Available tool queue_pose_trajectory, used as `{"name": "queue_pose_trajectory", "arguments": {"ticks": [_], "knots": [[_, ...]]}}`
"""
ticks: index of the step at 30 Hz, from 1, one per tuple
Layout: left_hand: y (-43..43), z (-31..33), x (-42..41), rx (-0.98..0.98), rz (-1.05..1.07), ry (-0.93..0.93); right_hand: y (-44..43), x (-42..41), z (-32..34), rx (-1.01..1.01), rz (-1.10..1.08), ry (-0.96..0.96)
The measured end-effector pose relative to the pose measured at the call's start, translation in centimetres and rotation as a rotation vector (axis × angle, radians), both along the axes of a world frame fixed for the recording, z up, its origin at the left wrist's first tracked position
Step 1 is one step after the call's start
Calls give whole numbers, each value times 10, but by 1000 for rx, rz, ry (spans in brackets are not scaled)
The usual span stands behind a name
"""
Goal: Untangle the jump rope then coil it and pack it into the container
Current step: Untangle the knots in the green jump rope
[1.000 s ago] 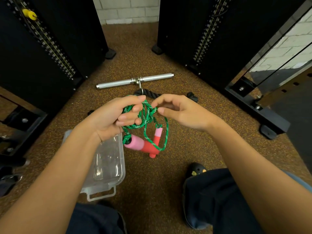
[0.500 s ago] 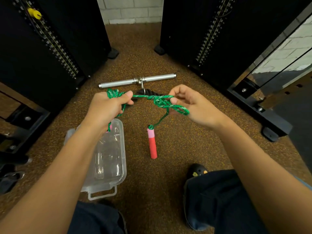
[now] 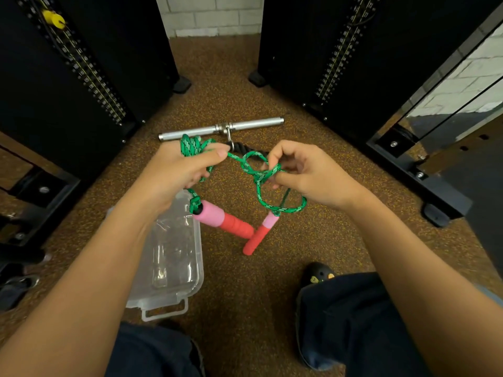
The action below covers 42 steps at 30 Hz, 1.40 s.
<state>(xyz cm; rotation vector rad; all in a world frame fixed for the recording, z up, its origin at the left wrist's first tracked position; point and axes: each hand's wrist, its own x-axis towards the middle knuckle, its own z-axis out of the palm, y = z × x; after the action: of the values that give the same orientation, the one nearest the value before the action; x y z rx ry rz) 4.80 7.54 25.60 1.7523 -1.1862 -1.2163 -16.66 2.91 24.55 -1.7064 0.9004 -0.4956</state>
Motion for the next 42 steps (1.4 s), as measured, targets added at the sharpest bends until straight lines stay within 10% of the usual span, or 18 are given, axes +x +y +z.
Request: {"name": "queue_pose_trajectory", "arguments": {"ticks": [16, 24, 30, 42], "knots": [[3, 1, -11, -151, -172, -419, 4, 2, 0, -135, 39, 80], [-5, -1, -15, 72, 383, 326, 4, 1, 0, -187, -63, 34], [-3, -6, -2, 173, 122, -117, -1, 0, -2, 31, -163, -156], [5, 12, -8, -333, -257, -502, 7, 9, -7, -355, 185, 366]]}}
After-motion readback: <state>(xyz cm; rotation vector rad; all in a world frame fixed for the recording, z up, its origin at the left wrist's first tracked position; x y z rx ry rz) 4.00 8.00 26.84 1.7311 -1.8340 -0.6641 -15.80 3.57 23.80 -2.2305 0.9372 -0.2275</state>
